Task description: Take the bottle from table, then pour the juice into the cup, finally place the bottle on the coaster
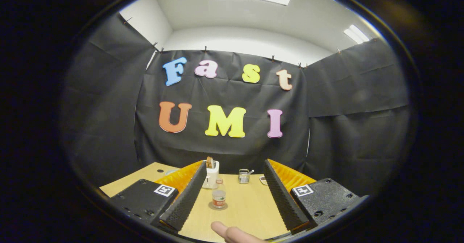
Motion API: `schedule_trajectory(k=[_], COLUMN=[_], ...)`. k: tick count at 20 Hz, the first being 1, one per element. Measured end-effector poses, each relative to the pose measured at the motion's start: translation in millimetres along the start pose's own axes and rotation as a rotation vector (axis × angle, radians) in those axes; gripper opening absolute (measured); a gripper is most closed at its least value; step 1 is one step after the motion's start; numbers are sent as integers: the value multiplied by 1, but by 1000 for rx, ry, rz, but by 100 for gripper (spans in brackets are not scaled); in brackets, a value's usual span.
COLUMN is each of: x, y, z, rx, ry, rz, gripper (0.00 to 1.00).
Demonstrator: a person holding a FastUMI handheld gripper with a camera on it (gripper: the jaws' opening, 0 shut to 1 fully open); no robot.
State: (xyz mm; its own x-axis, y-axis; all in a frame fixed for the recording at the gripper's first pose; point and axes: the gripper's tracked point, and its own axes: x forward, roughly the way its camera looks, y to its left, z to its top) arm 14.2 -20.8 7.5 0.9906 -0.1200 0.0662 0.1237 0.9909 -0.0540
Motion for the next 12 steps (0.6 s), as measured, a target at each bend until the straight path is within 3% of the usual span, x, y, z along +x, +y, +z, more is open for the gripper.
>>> schedule_trajectory(k=[12], x=[-4], y=[-8], z=[8], rx=[1], ry=[-9], rz=[-14], gripper=[100])
